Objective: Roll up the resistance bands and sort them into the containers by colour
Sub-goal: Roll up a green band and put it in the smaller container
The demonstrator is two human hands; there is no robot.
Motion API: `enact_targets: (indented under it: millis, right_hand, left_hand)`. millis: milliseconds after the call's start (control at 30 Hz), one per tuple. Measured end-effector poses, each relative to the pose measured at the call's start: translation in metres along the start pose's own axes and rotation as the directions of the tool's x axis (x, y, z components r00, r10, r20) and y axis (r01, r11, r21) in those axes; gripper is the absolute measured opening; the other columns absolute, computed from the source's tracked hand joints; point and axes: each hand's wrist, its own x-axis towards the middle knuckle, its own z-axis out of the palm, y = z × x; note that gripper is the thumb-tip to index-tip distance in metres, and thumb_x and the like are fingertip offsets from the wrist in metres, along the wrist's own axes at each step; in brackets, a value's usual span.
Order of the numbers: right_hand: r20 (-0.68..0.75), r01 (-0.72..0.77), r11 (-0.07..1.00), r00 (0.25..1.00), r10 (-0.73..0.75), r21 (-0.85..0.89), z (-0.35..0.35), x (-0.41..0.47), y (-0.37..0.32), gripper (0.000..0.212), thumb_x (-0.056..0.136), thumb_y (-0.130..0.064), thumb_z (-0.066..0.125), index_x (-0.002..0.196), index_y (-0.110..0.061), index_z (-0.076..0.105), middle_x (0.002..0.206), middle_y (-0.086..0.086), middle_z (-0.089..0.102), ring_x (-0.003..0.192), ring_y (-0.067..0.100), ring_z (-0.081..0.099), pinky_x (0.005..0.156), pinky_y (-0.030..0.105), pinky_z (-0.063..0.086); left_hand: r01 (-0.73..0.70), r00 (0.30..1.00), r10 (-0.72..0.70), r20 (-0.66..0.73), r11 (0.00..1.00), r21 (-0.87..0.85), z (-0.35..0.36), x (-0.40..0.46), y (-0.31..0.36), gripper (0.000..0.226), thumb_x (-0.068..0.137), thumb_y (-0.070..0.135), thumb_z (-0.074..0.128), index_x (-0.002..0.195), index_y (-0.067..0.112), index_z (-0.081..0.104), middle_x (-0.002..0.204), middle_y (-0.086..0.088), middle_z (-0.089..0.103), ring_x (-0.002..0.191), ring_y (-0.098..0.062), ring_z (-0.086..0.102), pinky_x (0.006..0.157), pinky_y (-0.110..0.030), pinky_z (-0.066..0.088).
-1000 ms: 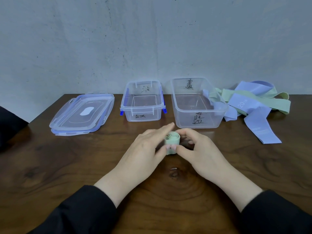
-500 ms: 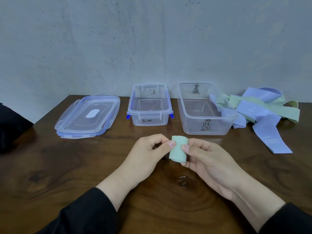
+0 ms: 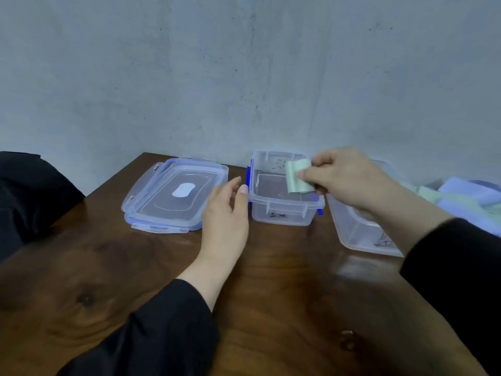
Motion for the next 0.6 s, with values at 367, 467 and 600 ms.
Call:
enact_targets:
  millis: [367, 467, 600]
  right_hand:
    - [0.228, 0.016, 0.574, 0.927, 0.299, -0.819, 0.073, 0.057, -0.028, 0.032, 0.094, -0.041, 0.057, 0.091, -0.009, 0.055, 0.088, 0.006, 0.056, 0.078, 0.025, 0.054, 0.067, 0.029, 0.042]
    - [0.252, 0.018, 0.557, 0.904, 0.346, -0.83, 0.076, 0.057, -0.038, 0.029, 0.096, -0.036, 0.053, 0.094, -0.008, 0.06, 0.087, 0.007, 0.058, 0.072, 0.023, 0.054, 0.066, 0.03, 0.045]
    - [0.266, -0.016, 0.631, 0.898, 0.35, -0.776, 0.078, 0.056, -0.042, 0.041, 0.098, -0.039, 0.048, 0.111, -0.003, 0.062, 0.104, 0.011, 0.062, 0.088, 0.027, 0.057, 0.082, 0.033, 0.046]
  left_hand:
    - [0.038, 0.985, -0.028, 0.171, 0.998, -0.055, 0.013, 0.025, -0.017, 0.035, 0.101, 0.033, 0.042, 0.131, 0.025, 0.059, 0.123, 0.012, 0.064, 0.105, -0.003, 0.054, 0.092, -0.023, 0.041]
    - [0.009, 0.987, -0.001, 0.163, 0.999, -0.048, 0.014, 0.026, -0.018, 0.033, 0.101, 0.034, 0.043, 0.125, 0.024, 0.063, 0.108, 0.009, 0.068, 0.098, -0.011, 0.059, 0.09, -0.029, 0.048]
    - [-0.015, 0.985, 0.015, 0.174, 1.0, -0.002, 0.014, 0.027, -0.02, 0.031, 0.101, 0.036, 0.042, 0.118, 0.027, 0.066, 0.091, 0.007, 0.069, 0.086, -0.015, 0.06, 0.076, -0.03, 0.048]
